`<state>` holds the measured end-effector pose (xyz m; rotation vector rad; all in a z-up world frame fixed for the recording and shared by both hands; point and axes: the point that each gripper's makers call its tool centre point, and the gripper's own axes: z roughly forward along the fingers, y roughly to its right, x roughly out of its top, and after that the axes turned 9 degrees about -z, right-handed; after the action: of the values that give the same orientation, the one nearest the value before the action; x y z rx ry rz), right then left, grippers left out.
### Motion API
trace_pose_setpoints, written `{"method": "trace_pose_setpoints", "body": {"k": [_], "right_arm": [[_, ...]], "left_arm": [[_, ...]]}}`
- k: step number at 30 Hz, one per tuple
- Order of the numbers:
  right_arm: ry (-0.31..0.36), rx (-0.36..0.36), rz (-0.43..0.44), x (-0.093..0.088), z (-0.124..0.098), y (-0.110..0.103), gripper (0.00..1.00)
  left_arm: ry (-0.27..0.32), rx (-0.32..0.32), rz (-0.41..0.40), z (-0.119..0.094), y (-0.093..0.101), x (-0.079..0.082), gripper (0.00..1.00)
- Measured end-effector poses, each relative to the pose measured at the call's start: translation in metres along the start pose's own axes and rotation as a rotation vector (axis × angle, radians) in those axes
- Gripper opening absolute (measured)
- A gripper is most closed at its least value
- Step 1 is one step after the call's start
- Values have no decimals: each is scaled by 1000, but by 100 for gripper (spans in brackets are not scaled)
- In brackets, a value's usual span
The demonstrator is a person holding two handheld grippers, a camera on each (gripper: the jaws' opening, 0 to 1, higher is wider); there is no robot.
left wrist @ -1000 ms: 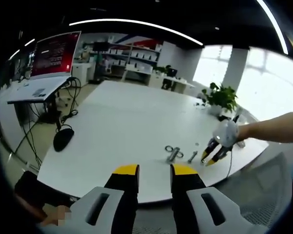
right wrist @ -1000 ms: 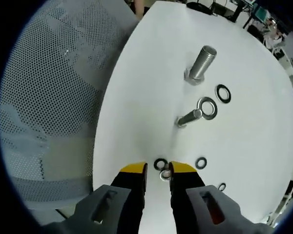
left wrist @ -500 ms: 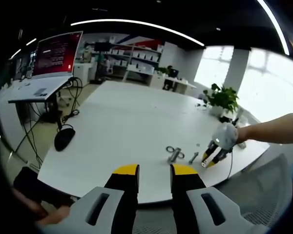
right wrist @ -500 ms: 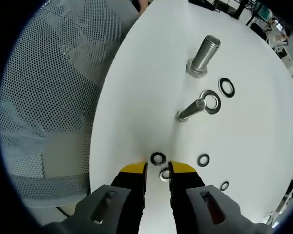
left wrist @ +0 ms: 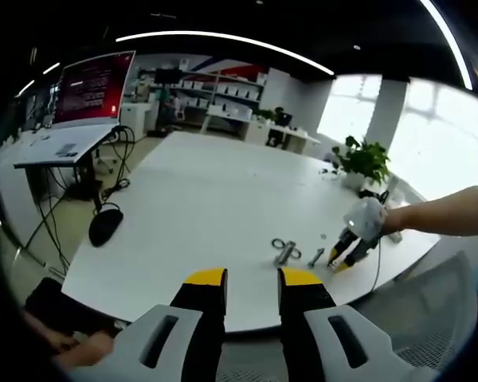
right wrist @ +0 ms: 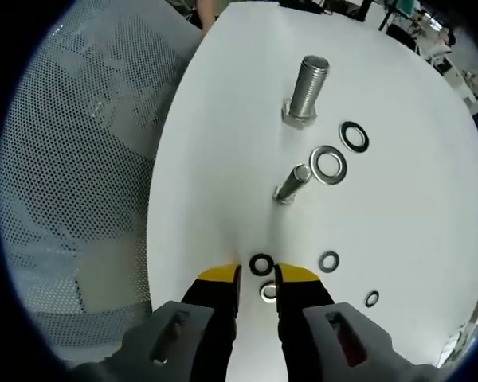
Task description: Place the washer onto the threaded stud by aligning its center hole with the stud, sliding it down to the base, and recovering from edge contact or off-axis alignment until the washer reaches the visible bottom stop.
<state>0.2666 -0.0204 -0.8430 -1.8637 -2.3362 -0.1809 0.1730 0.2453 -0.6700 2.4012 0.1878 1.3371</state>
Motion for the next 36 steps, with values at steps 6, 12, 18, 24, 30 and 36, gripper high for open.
{"method": "trace_pose_setpoints", "body": {"k": [6,12,18,24,30,36], "right_arm": [[-15,-39,-31,0,1,4,17],[-12,-46,-23,-1,1,5,14],[19,-63,-9,8,-13,11,14],[86,-51,11,28,-27,11,14],[95,-81,4,38,-34,15,14],[130,-138,34,45,-45,25,14]], "left_arm": [[1,0,-1,0,0,0,23],[0,-1,0,0,0,0,23],[-2,-2,0,0,0,0,23],[0,-2,-2,0,0,0,23],[3,-4,-4,0,0,1,23],[6,-4,-6,0,0,1,23]]}}
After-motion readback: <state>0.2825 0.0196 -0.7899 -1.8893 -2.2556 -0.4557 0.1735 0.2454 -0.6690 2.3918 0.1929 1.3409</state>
